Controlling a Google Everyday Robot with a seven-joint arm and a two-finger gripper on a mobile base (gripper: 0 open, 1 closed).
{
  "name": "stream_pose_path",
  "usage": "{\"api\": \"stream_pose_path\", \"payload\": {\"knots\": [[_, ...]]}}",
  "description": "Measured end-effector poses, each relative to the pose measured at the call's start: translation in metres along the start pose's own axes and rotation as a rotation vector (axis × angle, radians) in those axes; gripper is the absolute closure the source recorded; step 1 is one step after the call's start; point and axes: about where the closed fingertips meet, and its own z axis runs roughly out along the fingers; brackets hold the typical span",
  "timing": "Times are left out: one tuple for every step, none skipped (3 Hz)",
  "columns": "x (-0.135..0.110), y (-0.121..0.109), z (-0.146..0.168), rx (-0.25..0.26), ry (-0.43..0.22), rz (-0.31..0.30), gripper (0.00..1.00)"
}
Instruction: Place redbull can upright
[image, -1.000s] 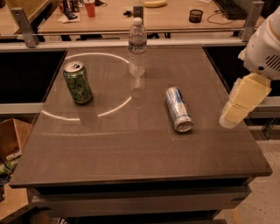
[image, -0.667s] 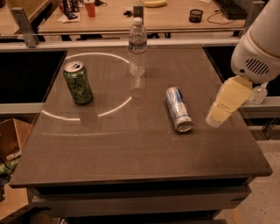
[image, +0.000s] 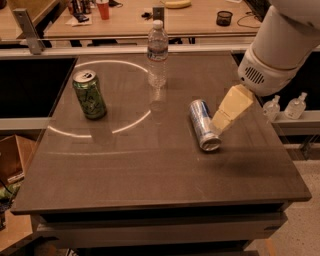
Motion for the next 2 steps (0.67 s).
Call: {"api": "stream_pose_path", "payload": {"knots": [[-0.004,-0.002,0.023,-0.043,-0.004,0.178,0.00],[-0.010,-0.005,0.040,-0.057,0.020,0.267,0.00]]}}
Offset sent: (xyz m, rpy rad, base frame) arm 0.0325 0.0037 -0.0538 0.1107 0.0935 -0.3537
